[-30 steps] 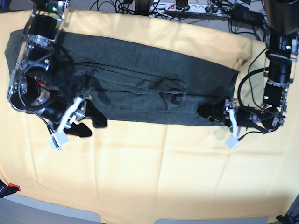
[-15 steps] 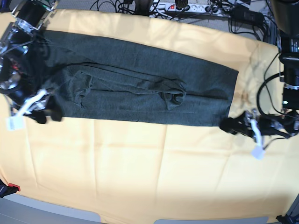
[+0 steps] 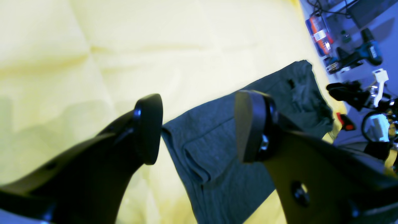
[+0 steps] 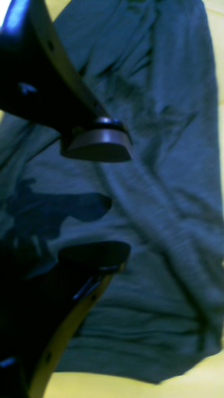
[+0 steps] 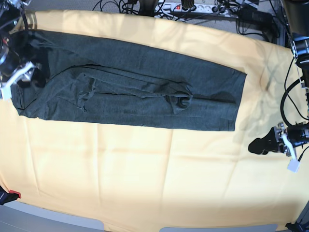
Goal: Fold the T-shirt properly
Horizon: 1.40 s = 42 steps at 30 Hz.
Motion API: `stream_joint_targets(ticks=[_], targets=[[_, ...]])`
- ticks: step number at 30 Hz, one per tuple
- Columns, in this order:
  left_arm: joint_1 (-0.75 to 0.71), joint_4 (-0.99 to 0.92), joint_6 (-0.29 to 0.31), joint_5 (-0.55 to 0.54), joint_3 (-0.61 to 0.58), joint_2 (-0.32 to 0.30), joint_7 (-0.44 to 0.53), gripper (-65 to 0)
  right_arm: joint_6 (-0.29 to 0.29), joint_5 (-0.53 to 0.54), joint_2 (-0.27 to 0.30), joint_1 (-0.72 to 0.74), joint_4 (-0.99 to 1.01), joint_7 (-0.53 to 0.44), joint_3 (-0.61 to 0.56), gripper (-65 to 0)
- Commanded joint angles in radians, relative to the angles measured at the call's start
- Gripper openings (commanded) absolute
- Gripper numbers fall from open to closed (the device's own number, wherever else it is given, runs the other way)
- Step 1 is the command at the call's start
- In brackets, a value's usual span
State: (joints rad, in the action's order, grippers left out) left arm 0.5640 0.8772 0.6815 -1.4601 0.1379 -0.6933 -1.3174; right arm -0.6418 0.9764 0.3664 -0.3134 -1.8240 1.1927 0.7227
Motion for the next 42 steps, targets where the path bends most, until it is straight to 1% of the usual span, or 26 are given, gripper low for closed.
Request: stream_joint_targets(ticks=[1,4,7,10,11,13,14,16,17,18,22,26,27,30,32,34,42], targets=[[0.011,0.013,0.002,-0.023,0.008,-0.040,0.008,-27.5,-0.006,0.017,0.024,-0.014,-0.015,-0.019,0.017,-23.2],[-0.019,0.013,0.004,-0.023,0.008,-0.058,0.009,-27.5,-0.006,0.018,0.045,-0.063,-0.015,-0.019,0.039,-23.2],[-0.038,0.013,0.008,-0.023,0.008,-0.058,0.008,-27.5,-0.006,0.026,0.079,-0.085,-0.015,-0.018,0.047,-23.2],[-0.066,0.013,0.013,-0.023,0.009,-0.061,0.009,-27.5,-0.011,0.080,0.115,-0.115,-0.015,-0.005,0.051,-23.2],[-0.075,0.013,0.017,-0.023,0.009,-0.060,0.009,-27.5,-0.025,0.103,0.124,-0.121,-0.015,0.010,0.051,-23.2],[-0.088,0.013,0.017,-0.023,0.008,-0.058,0.008,-27.5,-0.056,0.182,0.140,-0.127,-0.015,0.072,0.051,-23.2],[-0.093,0.013,0.017,-0.023,0.008,-0.058,0.008,-27.5,-0.056,0.241,0.150,-0.128,-0.015,0.111,0.050,-23.2],[-0.093,0.013,0.017,-0.023,0.008,-0.058,0.008,-27.5,-0.056,0.395,0.177,-0.146,-0.015,0.198,0.050,-23.2],[-0.093,0.013,0.017,-0.023,0.008,-0.058,0.008,-27.5,-0.056,0.462,0.193,-0.155,-0.015,0.204,0.050,-23.3],[-0.093,0.013,0.017,-0.023,0.008,-0.060,0.008,-27.5,-0.056,0.507,0.206,-0.163,-0.015,0.204,0.050,-23.2],[-0.093,0.013,0.017,-0.023,0.009,-0.061,0.009,-27.5,-0.056,0.507,0.236,-0.203,-0.015,0.204,0.050,-23.3],[-0.092,0.013,0.017,-0.023,0.008,-0.060,0.010,-27.5,-0.056,0.507,0.236,-0.238,-0.015,0.204,0.040,-23.6],[-0.092,0.013,0.017,-0.023,0.009,-0.060,0.011,-27.5,-0.056,0.496,0.235,-0.246,-0.015,0.204,0.033,-25.1],[-0.092,0.013,0.017,-0.023,0.008,-0.060,0.012,-27.5,-0.056,0.390,0.234,-0.257,-0.015,0.204,0.018,-30.8],[-0.092,0.013,0.017,-0.023,0.009,-0.060,0.012,-27.5,-0.056,0.300,0.235,-0.257,-0.015,0.204,0.018,-31.0],[-0.092,0.013,0.017,-0.023,0.009,-0.060,0.011,-27.5,-0.056,0.251,0.235,-0.257,-0.015,0.204,0.018,-30.9],[-0.092,0.013,0.017,-0.023,0.009,-0.060,0.013,-27.5,-0.056,0.238,0.229,-0.293,-0.015,0.204,0.016,-30.7]])
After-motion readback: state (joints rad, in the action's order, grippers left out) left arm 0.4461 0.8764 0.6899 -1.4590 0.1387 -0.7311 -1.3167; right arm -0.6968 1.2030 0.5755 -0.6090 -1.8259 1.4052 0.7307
